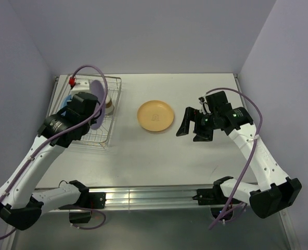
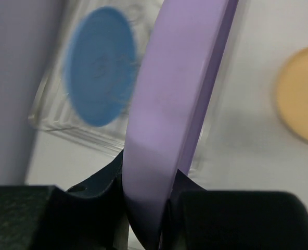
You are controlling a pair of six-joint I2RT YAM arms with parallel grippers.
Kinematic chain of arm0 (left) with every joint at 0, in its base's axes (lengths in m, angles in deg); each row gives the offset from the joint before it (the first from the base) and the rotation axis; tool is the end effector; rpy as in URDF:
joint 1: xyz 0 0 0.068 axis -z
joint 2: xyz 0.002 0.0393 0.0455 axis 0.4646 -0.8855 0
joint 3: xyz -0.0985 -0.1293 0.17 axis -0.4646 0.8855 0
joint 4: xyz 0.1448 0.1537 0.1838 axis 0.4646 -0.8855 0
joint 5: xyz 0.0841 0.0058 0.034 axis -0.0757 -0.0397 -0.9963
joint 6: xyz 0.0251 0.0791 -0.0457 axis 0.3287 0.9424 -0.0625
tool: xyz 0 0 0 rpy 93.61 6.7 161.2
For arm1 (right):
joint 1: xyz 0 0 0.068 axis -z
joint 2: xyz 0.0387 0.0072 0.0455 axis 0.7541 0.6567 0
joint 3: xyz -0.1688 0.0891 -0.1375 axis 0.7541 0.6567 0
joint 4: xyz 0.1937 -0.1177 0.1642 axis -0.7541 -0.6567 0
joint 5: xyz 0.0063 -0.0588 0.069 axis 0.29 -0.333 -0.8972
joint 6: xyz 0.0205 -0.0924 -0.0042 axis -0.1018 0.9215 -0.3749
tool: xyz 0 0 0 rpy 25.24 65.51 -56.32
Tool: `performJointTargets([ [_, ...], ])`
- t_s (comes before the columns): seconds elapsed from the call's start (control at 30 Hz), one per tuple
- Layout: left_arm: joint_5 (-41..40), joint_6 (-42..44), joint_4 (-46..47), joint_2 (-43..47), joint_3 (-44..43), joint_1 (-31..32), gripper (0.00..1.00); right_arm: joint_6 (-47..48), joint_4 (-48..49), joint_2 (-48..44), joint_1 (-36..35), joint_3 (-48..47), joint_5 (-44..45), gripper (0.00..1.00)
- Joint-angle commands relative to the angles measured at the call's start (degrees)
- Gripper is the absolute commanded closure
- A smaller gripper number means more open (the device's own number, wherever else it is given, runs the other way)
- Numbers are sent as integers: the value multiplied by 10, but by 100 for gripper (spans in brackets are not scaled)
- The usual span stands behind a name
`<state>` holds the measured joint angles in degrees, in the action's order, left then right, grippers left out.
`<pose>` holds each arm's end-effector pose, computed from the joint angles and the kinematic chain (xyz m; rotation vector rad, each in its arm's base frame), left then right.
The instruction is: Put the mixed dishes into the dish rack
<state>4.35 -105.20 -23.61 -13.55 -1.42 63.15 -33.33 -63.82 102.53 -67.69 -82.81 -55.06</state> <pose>0.2406 -0.1058 0.3592 -0.1488 2.1028 0.1460 0.2406 0.1173 0.2703 0.0963 2.6711 0.8194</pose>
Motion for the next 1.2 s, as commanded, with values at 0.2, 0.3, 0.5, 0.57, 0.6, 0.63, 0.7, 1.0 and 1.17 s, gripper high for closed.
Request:
performJointTargets([
  [0.2,-29,150,102,98,110,-147,100,34,-4,18,-2,3,9,0],
  [0.3,-26,171,113,93,123,-178,100,36,-3,23,-2,10,14,0],
  [0.5,14,199,157,91,149,-245,100,40,-1,35,-2,29,15,0],
  [0.57,25,202,167,90,155,-261,100,42,-4,39,-2,29,27,0],
  [0.6,23,202,171,90,157,-263,100,42,-7,41,-2,28,31,0],
  [0.63,23,201,172,89,159,-266,100,44,-8,43,-2,28,39,0],
  [0.7,26,198,178,85,162,-268,100,44,-7,47,-2,31,37,0],
  [1.0,58,179,197,66,174,-298,100,44,3,64,-3,32,15,0],
  [1.17,72,164,202,47,171,-312,100,43,8,69,-5,37,6,0],
])
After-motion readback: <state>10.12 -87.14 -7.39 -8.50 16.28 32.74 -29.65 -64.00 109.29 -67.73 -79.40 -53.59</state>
